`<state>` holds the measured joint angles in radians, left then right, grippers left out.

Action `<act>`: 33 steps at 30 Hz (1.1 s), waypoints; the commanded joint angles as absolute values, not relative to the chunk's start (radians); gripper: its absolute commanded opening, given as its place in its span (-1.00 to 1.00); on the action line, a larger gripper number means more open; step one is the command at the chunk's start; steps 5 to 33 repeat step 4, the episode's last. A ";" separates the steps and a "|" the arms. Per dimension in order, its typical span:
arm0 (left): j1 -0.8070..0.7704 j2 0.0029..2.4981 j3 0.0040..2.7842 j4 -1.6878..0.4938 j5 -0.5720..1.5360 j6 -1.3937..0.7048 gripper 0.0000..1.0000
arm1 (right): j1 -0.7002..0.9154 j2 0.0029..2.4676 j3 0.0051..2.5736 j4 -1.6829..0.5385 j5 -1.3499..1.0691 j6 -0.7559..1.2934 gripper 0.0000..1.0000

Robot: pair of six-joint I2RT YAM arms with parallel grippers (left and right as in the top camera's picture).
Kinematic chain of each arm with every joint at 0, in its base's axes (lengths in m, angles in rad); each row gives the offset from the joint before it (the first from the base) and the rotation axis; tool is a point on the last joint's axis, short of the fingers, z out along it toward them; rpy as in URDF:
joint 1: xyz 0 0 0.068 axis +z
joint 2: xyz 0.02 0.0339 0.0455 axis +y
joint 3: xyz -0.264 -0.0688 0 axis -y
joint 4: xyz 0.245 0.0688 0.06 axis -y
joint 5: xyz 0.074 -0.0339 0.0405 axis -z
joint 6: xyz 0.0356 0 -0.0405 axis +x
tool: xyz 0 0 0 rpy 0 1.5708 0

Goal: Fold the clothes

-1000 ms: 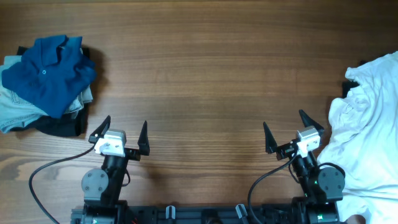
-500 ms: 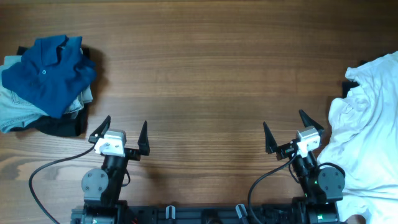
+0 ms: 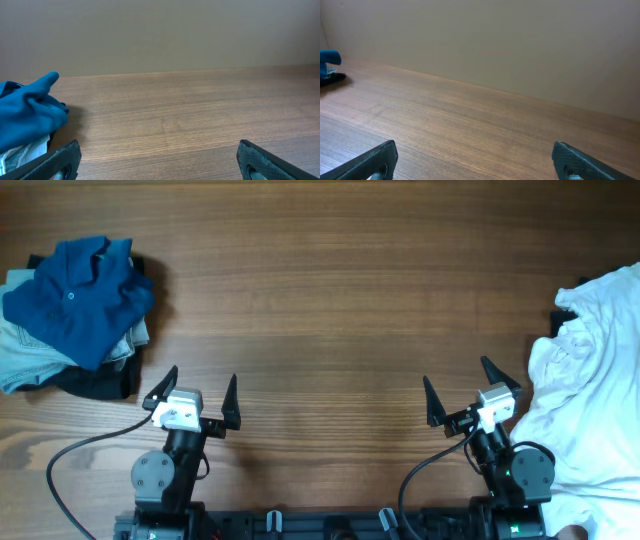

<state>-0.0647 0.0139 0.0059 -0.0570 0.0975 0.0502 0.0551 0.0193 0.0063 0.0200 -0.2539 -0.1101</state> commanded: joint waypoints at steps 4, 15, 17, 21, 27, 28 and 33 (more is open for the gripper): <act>-0.059 0.005 0.006 -0.069 0.088 0.045 1.00 | 0.051 0.010 0.005 0.023 -0.266 -0.103 0.99; -0.059 0.005 0.006 -0.069 0.088 0.045 1.00 | 0.051 0.010 0.005 0.023 -0.266 -0.103 0.99; -0.059 0.005 0.006 -0.069 0.088 0.045 1.00 | 0.051 0.010 0.005 0.023 -0.266 -0.103 0.99; -0.059 0.005 0.006 -0.069 0.088 0.045 1.00 | 0.051 0.010 0.005 0.023 -0.266 -0.103 0.99; -0.059 0.005 0.006 -0.069 0.088 0.045 1.00 | 0.051 0.010 0.005 0.023 -0.266 -0.103 0.99; -0.059 0.005 0.006 -0.069 0.088 0.045 1.00 | 0.051 0.010 0.005 0.023 -0.266 -0.103 0.99; -0.059 0.005 0.006 -0.069 0.088 0.045 1.00 | 0.051 0.010 0.005 0.023 -0.266 -0.103 0.99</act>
